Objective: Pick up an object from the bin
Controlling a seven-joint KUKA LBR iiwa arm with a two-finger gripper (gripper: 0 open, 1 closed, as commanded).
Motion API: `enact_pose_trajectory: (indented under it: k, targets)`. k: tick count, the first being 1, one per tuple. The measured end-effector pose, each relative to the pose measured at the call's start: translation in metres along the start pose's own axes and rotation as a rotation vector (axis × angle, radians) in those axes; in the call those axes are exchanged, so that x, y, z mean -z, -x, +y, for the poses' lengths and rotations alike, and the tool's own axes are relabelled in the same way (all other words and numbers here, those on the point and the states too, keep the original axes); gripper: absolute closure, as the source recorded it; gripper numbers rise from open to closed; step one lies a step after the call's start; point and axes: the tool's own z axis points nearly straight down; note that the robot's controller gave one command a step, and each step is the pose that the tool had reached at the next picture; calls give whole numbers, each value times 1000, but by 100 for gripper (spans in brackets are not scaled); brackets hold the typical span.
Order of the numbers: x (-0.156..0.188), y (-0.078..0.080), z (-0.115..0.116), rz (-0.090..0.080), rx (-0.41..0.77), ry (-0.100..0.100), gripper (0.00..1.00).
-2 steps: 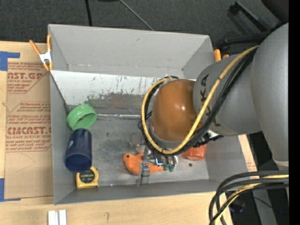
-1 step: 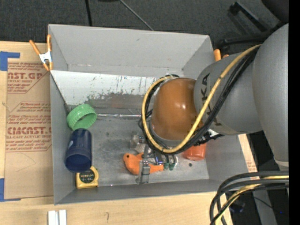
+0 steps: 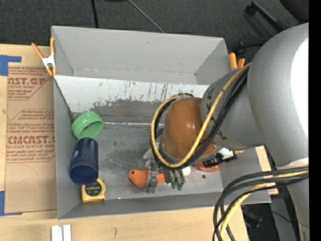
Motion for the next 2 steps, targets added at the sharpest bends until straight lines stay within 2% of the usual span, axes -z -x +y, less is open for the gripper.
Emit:
enact_pose_trajectory:
  k: [1,2]
  targets:
    - [0,0,0,0,0,0,100]
    - [147,17,5,-4,42,1,100]
